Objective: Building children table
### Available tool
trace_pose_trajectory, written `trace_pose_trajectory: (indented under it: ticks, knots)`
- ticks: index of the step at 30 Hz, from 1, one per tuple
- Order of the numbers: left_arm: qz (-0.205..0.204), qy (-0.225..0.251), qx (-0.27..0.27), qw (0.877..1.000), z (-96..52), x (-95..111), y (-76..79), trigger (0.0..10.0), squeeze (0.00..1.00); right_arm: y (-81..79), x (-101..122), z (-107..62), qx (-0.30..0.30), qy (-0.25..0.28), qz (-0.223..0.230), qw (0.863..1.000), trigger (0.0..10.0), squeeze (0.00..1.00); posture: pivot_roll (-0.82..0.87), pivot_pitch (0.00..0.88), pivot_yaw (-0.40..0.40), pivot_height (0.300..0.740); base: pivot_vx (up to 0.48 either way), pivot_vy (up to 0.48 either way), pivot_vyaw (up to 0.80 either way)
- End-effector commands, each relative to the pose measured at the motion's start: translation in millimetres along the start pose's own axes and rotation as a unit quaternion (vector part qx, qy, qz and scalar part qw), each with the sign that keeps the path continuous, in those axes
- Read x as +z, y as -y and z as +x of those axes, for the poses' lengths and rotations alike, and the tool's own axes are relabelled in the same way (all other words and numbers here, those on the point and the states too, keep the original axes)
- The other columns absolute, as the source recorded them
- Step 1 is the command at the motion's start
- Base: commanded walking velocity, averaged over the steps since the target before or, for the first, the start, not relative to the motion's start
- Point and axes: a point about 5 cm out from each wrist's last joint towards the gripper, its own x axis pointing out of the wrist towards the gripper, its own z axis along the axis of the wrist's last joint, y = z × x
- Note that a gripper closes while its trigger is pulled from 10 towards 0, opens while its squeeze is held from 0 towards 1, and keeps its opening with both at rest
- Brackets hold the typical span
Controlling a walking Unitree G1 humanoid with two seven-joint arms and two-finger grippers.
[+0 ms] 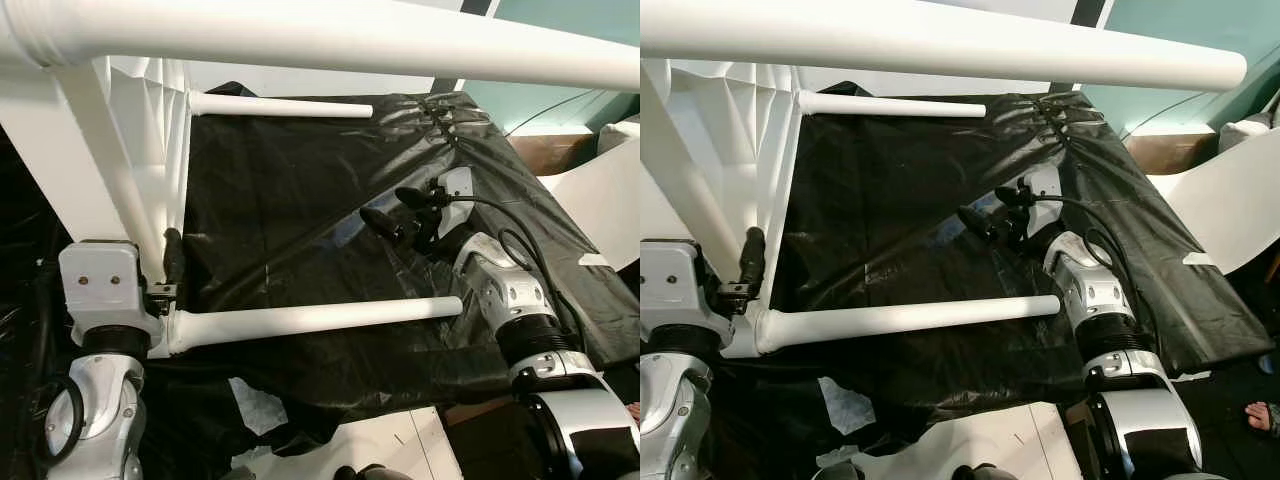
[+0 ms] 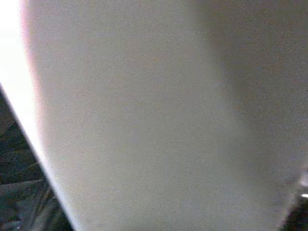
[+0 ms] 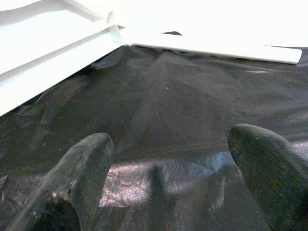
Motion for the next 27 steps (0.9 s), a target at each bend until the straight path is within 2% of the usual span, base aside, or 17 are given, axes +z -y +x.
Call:
trace_pose_trajectory:
  ticks: [1,7,12,14,17,20,22,25,27]
  knots:
    - [-0.013,0.004,-0.022,1.000,-0.3,3,9.5,10.0,0.00,0.1,-3,-1.4,0.002,-0.006,-0.004,1.000,10.0,0.00,0.24,0.095,-0.121,0.740,0.000,0.000,0.00]
    - [-0.026,0.006,-0.037,0.999,0.9,5,16.1,10.0,0.00,-4.4,-9,-4.9,0.007,-0.010,0.000,1.000,10.0,0.00,0.24,0.095,-0.113,0.740,0.000,0.000,0.00]
    - [-0.045,0.019,-0.045,0.998,-1.8,10,20.1,10.0,0.00,-15.2,-14,-7.6,0.024,-0.007,0.003,1.000,10.0,0.00,0.24,0.093,-0.103,0.740,0.000,0.000,0.00]
    - [-0.062,0.032,-0.043,0.997,-6.6,13,20.4,10.0,0.00,-24.8,-16,-11.0,0.040,0.002,0.002,0.999,10.0,0.00,0.24,0.090,-0.097,0.740,0.000,0.000,0.00]
    - [-0.077,0.045,-0.036,0.995,-12.4,17,19.3,10.0,0.00,-29.4,-15,-14.6,0.045,0.016,0.005,0.999,10.0,0.00,0.24,0.090,-0.094,0.740,0.000,0.000,0.00]
    - [-0.082,0.047,-0.035,0.995,-14.4,17,19.4,10.0,0.00,-29.9,-14,-15.6,0.044,0.020,0.008,0.999,10.0,0.00,0.24,0.090,-0.094,0.740,0.000,0.000,0.00]
    - [-0.095,0.052,-0.055,0.993,-23.2,18,23.1,10.0,0.00,-28.2,-16,-18.5,0.041,0.017,0.006,0.999,10.0,0.00,0.24,0.089,-0.094,0.740,0.000,0.000,0.00]
    - [-0.097,0.051,-0.061,0.992,-26.2,18,24.4,10.0,0.00,-27.5,-16,-19.4,0.041,0.015,0.004,0.999,10.0,0.00,0.24,0.089,-0.094,0.740,0.000,0.000,0.00]
    - [-0.077,0.057,-0.072,0.993,-33.6,16,22.9,10.0,0.00,-26.0,-17,-21.0,0.040,0.011,0.003,0.999,10.0,0.00,0.25,0.088,-0.095,0.740,0.000,0.000,0.00]
